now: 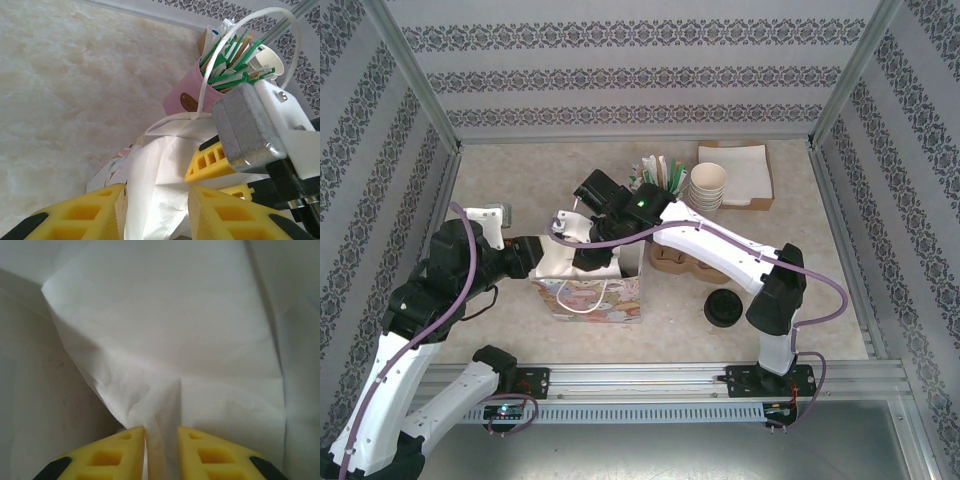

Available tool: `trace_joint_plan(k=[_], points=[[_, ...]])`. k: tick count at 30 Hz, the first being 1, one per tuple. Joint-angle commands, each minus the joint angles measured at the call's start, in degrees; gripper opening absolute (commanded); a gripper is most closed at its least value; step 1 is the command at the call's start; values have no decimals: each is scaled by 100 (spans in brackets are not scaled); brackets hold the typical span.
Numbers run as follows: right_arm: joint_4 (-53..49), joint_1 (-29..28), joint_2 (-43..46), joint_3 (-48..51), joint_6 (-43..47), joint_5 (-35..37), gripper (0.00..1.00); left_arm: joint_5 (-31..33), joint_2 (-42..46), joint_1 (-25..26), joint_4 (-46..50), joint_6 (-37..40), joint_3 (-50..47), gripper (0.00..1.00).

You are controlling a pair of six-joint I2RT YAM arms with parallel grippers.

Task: Pack the takeout coffee

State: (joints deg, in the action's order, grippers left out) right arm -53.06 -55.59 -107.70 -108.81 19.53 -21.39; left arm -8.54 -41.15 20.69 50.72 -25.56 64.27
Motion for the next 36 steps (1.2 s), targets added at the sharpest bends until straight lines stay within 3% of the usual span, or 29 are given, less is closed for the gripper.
trace_joint_plan(k=[1, 3, 9, 22, 36], points=[[284, 62, 398, 95, -149, -163, 27, -52, 58, 74, 177, -10, 117, 37], [361, 59, 526, 126, -215, -138, 32, -74, 61, 67, 181, -15, 116, 37], [697, 83, 936, 366, -452, -78, 32, -91, 63, 67, 171, -24, 116, 34], [2164, 24, 841, 829, -1878, -344, 22, 49, 34, 67, 203, -50, 216, 23], [2948, -353, 204, 498, -3122, 1117, 29, 889, 249, 68, 391, -125, 246, 15]])
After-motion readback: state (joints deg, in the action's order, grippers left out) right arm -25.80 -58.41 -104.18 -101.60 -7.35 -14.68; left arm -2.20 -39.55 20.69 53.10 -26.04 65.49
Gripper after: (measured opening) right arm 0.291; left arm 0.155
